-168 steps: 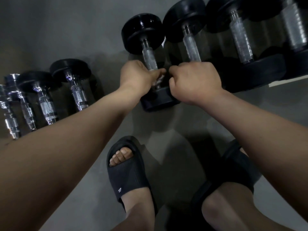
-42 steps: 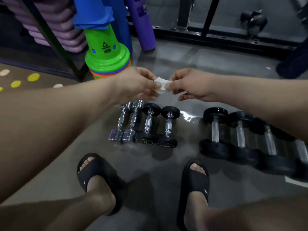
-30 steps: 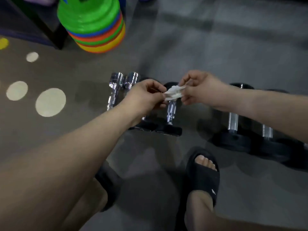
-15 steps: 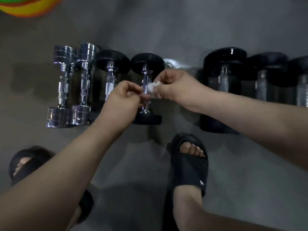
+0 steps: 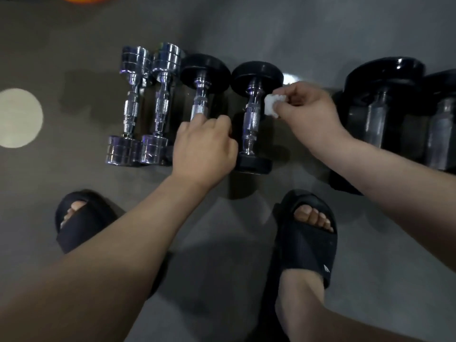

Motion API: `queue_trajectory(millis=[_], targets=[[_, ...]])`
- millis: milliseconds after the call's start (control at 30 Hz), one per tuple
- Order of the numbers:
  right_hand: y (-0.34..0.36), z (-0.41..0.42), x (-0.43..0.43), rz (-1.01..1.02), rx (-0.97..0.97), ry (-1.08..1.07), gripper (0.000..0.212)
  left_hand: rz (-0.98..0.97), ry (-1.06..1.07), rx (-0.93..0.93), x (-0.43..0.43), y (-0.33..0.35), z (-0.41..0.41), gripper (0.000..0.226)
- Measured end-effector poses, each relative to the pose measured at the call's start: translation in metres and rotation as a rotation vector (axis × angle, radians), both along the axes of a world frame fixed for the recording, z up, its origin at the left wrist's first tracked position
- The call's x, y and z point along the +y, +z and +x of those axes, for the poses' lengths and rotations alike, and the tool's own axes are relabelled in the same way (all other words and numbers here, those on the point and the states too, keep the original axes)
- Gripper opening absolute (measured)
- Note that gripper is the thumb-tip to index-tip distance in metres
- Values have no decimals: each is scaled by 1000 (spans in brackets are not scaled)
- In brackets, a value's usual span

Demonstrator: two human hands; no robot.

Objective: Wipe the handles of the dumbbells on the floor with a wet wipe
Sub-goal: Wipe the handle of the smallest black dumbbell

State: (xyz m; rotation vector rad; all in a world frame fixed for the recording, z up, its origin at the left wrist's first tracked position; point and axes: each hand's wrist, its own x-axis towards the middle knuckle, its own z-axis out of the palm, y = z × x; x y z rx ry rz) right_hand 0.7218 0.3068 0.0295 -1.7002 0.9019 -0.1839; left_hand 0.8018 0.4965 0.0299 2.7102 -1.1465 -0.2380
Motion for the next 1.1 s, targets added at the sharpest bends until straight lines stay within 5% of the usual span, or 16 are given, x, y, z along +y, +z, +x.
queue_trajectory(millis=[367,800,1100], targets=[[-19,8,14,-396,-60,132,16,73,-16,-62,1,-9,0,23],[-30,10,5,-511,-102,193,17,35,62,-121,-4,-18,-3,21],[-37,-12,4,-593,-223,465,19,96,29,-196,-6,-17,-5,18]])
